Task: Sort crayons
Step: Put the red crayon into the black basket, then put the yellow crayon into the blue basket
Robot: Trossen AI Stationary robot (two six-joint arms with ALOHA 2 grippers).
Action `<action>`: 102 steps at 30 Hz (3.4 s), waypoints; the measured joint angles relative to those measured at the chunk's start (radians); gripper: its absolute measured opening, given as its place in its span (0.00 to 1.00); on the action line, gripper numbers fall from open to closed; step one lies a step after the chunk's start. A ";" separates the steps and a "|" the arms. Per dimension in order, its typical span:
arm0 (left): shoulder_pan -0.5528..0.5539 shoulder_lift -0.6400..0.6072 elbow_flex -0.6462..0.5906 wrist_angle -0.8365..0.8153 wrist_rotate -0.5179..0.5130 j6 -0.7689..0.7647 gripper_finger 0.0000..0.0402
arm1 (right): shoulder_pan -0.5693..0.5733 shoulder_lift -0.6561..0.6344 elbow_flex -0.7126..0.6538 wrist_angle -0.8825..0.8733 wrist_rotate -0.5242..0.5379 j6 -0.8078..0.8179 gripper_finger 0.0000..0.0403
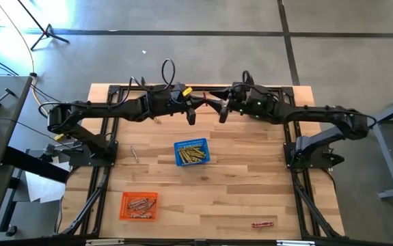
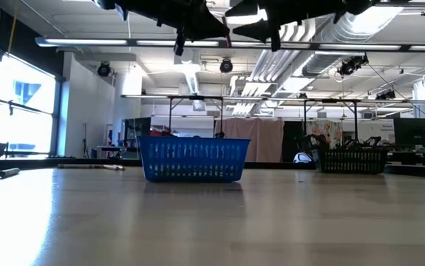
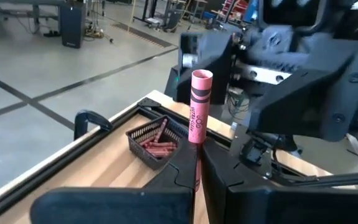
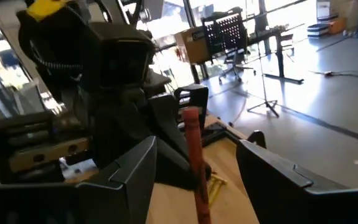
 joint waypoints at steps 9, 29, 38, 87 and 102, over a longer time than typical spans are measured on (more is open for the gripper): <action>-0.004 0.000 0.000 -0.026 -0.005 -0.008 0.00 | 0.001 0.093 0.225 -0.320 0.027 -0.086 0.52; -0.003 0.000 0.000 -0.024 -0.026 -0.006 0.01 | -0.005 0.132 0.265 -0.353 0.029 -0.078 0.04; -0.003 -0.001 0.000 -0.030 -0.045 -0.027 0.18 | -0.057 0.116 0.301 -0.526 0.082 -0.114 0.03; 0.325 0.121 -0.001 -1.164 -0.047 -0.084 0.29 | -0.321 0.105 0.330 -0.996 -0.405 -0.243 0.28; 0.397 0.342 0.001 -1.062 -0.013 -0.203 0.29 | -0.230 0.105 0.347 -0.988 -0.348 -0.182 0.28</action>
